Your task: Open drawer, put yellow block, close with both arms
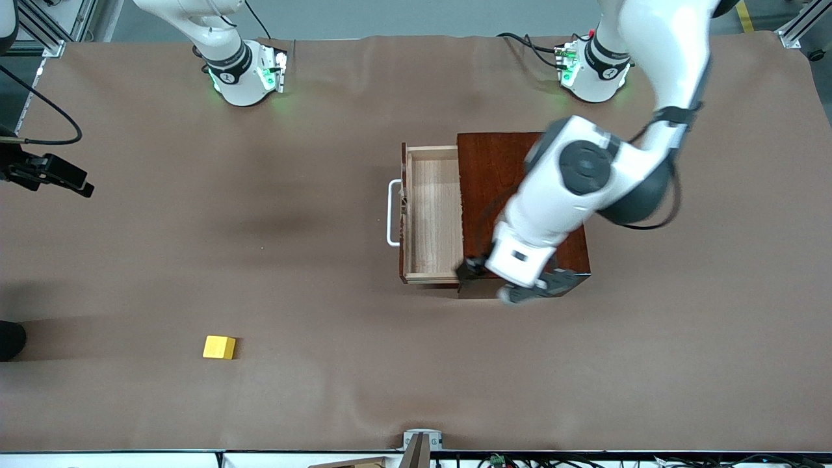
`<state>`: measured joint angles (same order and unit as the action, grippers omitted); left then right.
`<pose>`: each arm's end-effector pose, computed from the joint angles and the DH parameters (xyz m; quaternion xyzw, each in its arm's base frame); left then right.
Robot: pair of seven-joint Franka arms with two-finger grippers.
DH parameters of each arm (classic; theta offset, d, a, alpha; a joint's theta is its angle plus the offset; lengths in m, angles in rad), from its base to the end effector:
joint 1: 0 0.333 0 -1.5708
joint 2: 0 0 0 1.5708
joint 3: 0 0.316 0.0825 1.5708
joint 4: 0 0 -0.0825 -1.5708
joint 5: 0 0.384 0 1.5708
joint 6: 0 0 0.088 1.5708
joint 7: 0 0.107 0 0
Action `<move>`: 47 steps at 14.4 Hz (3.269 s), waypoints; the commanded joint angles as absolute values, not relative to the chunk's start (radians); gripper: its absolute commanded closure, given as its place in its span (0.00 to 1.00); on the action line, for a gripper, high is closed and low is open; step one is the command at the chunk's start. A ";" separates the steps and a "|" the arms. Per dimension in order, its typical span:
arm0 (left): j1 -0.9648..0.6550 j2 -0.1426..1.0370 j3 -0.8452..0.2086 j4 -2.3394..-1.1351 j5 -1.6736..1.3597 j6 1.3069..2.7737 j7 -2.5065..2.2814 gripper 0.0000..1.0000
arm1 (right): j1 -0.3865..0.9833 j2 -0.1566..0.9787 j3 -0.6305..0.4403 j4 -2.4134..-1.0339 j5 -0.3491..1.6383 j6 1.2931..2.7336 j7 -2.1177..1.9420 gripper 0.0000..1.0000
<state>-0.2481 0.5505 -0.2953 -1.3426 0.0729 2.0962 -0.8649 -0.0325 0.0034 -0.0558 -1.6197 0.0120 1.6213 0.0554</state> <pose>0.6513 -0.3342 0.4413 0.9776 0.1732 0.0598 0.1036 0.5571 -0.0480 0.6039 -0.9974 0.0721 0.0008 0.0059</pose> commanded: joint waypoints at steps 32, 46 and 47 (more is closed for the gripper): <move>-0.026 -0.053 -0.135 -1.670 0.025 1.690 -0.183 0.00 | 0.089 0.954 -0.041 -1.224 0.063 2.263 0.089 1.00; 0.028 -0.019 -0.144 -1.652 -0.020 1.612 -0.099 0.00 | 0.413 0.512 -0.034 -1.169 0.071 1.566 0.531 1.00; 0.020 -0.014 -0.146 -1.646 -0.017 1.612 -0.132 0.00 | 0.486 0.512 -0.032 -1.166 0.075 1.571 0.628 1.00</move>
<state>0.0256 -0.0270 -0.1424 -1.6622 -0.0029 1.6300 -0.0882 0.3552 0.5201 -0.0197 -1.1328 0.0754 1.5530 0.4678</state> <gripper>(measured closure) 0.000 0.445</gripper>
